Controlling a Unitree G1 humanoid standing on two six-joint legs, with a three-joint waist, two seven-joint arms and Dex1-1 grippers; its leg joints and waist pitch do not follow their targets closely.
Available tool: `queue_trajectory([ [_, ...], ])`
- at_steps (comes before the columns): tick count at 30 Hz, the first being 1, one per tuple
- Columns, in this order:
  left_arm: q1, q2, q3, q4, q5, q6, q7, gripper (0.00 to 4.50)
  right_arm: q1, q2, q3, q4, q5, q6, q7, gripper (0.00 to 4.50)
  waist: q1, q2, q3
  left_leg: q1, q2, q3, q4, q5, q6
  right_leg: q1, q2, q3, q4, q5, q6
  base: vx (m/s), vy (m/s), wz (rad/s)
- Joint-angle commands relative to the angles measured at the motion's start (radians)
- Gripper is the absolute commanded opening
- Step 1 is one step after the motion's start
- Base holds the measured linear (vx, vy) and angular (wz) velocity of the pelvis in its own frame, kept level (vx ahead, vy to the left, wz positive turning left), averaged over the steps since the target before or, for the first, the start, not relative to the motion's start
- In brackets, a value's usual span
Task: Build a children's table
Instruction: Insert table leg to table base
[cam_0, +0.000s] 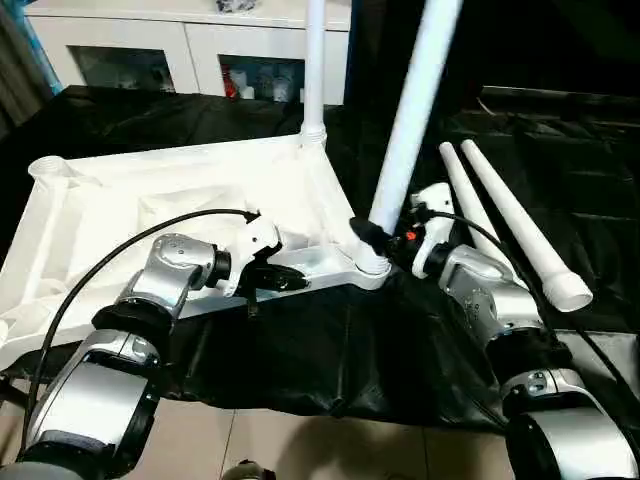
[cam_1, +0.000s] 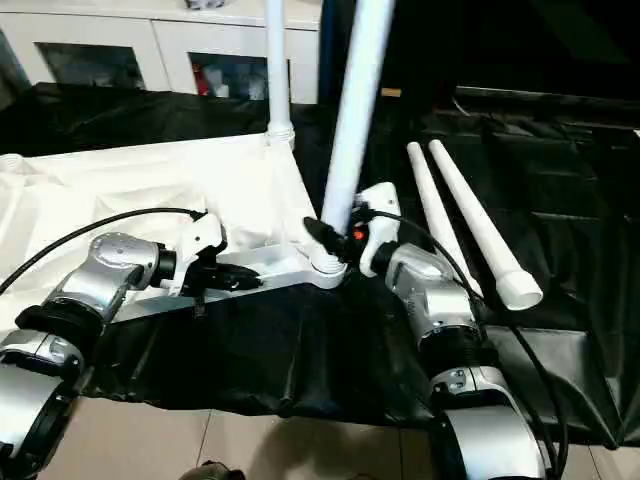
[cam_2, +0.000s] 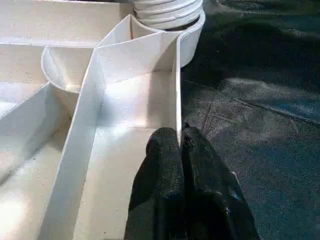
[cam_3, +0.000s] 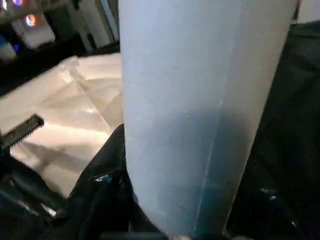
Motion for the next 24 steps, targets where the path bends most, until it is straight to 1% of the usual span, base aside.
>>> queue_trajectory([
  [1,0.015,-0.022,-0.010,-0.015,0.004,0.009,0.002,0.00,0.021,0.011,-0.018,0.002,0.023,-0.019,0.000,1.90,0.006,-0.004,-0.076,0.024,0.074,-0.024,-0.069,-0.093,0.066,0.047,-0.086,0.039,-0.055,0.026,-0.324,0.000,0.000,0.00],
  [2,0.015,-0.022,-0.010,-0.015,0.004,0.009,0.003,0.00,0.022,0.012,-0.019,0.003,0.023,-0.020,0.001,1.90,0.006,-0.005,-0.076,0.024,0.074,-0.024,-0.069,-0.094,0.065,0.048,-0.087,0.040,-0.055,0.024,-0.322,0.000,0.000,0.00],
  [3,0.013,-0.027,-0.008,-0.016,0.006,0.012,0.014,0.00,0.044,0.016,-0.027,0.002,0.027,-0.036,0.010,1.90,0.007,-0.004,-0.077,0.024,0.074,-0.024,-0.070,-0.097,0.062,0.047,-0.087,0.039,-0.055,0.020,-0.320,0.000,0.000,0.00],
  [5,0.011,-0.029,-0.007,-0.014,0.007,0.012,0.018,0.00,0.060,0.019,-0.030,0.002,0.027,-0.047,0.015,1.90,0.007,-0.004,-0.076,0.024,0.074,-0.025,-0.070,-0.099,0.061,0.047,-0.088,0.040,-0.056,0.019,-0.318,0.000,0.000,0.00],
  [7,0.009,-0.031,-0.005,-0.008,0.011,0.012,0.035,0.00,0.087,0.025,-0.038,0.003,0.031,-0.070,0.016,1.90,0.009,-0.001,-0.075,0.026,0.075,-0.025,-0.072,-0.110,0.060,0.044,-0.087,0.040,-0.058,0.009,-0.316,0.000,0.000,0.00],
  [8,0.006,-0.031,-0.004,0.000,0.017,0.007,0.049,0.00,0.112,0.032,-0.047,0.005,0.034,-0.093,0.019,1.90,0.010,0.000,-0.076,0.027,0.075,-0.026,-0.072,-0.115,0.056,0.045,-0.088,0.040,-0.058,0.005,-0.315,0.000,0.000,0.00],
  [9,0.004,-0.031,-0.003,0.003,0.018,0.006,0.052,0.00,0.129,0.036,-0.049,0.006,0.030,-0.117,0.015,1.90,0.011,-0.001,-0.075,0.027,0.075,-0.025,-0.073,-0.121,0.055,0.043,-0.088,0.041,-0.061,0.002,-0.313,0.000,0.000,0.00],
  [11,0.003,-0.032,-0.002,0.005,0.018,0.006,0.053,0.00,0.138,0.038,-0.049,0.008,0.027,-0.131,0.012,1.90,0.013,-0.002,-0.075,0.026,0.075,-0.026,-0.074,-0.123,0.054,0.045,-0.089,0.040,-0.061,-0.001,-0.309,0.000,0.000,0.00],
  [13,0.000,-0.031,-0.002,0.008,0.020,0.006,0.057,0.00,0.165,0.041,-0.043,0.001,0.005,-0.187,-0.003,1.90,0.014,-0.001,-0.075,0.028,0.075,-0.027,-0.076,-0.130,0.047,0.043,-0.089,0.040,-0.063,-0.013,-0.305,0.000,0.000,0.00],
  [14,0.000,-0.030,-0.003,0.008,0.021,0.006,0.056,0.00,0.174,0.040,-0.037,-0.006,-0.006,-0.203,-0.009,1.90,0.014,-0.002,-0.075,0.027,0.074,-0.027,-0.075,-0.131,0.047,0.044,-0.089,0.041,-0.063,-0.012,-0.305,0.000,0.000,0.00],
  [15,0.001,-0.029,-0.003,0.007,0.021,0.006,0.055,0.00,0.181,0.035,-0.021,-0.017,-0.030,-0.224,-0.024,1.90,0.015,-0.001,-0.074,0.028,0.074,-0.028,-0.076,-0.133,0.047,0.044,-0.089,0.041,-0.063,-0.011,-0.303,0.000,0.000,0.00],
  [16,0.001,-0.029,-0.003,0.007,0.022,0.006,0.055,0.00,0.181,0.034,-0.019,-0.018,-0.033,-0.226,-0.026,1.90,0.014,-0.001,-0.075,0.027,0.074,-0.028,-0.077,-0.130,0.046,0.044,-0.088,0.041,-0.063,-0.011,-0.301,0.000,0.000,0.00],
  [17,0.001,-0.028,-0.003,0.007,0.022,0.006,0.053,0.00,0.184,0.031,-0.010,-0.023,-0.046,-0.235,-0.034,1.90,0.014,0.000,-0.075,0.027,0.073,-0.028,-0.077,-0.130,0.045,0.044,-0.088,0.040,-0.063,-0.011,-0.300,0.000,0.000,0.00],
  [18,0.003,-0.026,-0.003,0.005,0.025,0.004,0.049,0.00,0.183,0.025,0.011,-0.041,-0.073,-0.243,-0.048,1.89,0.013,0.001,-0.073,0.028,0.073,-0.028,-0.078,-0.138,0.041,0.043,-0.087,0.041,-0.065,-0.021,-0.296,0.000,0.000,0.00],
  [19,0.003,-0.024,-0.004,0.002,0.026,0.002,0.046,0.00,0.177,0.019,0.030,-0.047,-0.096,-0.244,-0.057,1.89,0.011,0.000,-0.072,0.027,0.073,-0.030,-0.080,-0.141,0.036,0.044,-0.086,0.040,-0.066,-0.031,-0.292,0.000,0.000,0.00],
  [21,0.004,-0.022,-0.007,-0.001,0.030,-0.001,0.040,0.00,0.166,0.014,0.053,-0.057,-0.121,-0.241,-0.054,1.89,0.008,-0.001,-0.072,0.028,0.072,-0.029,-0.081,-0.155,0.030,0.044,-0.085,0.042,-0.068,-0.044,-0.287,0.000,0.000,0.00],
  [23,0.003,-0.021,-0.008,-0.002,0.031,-0.002,0.038,0.00,0.162,0.014,0.059,-0.059,-0.126,-0.240,-0.051,1.89,0.007,0.000,-0.071,0.029,0.072,-0.029,-0.081,-0.165,0.028,0.044,-0.087,0.043,-0.070,-0.053,-0.287,0.000,0.000,0.00],
  [24,0.005,-0.017,-0.014,-0.006,0.036,-0.006,0.029,0.00,0.140,0.011,0.080,-0.054,-0.141,-0.216,-0.044,1.89,0.006,-0.001,-0.071,0.028,0.073,-0.031,-0.082,-0.168,0.028,0.045,-0.087,0.043,-0.070,-0.058,-0.287,0.000,0.000,0.00],
])
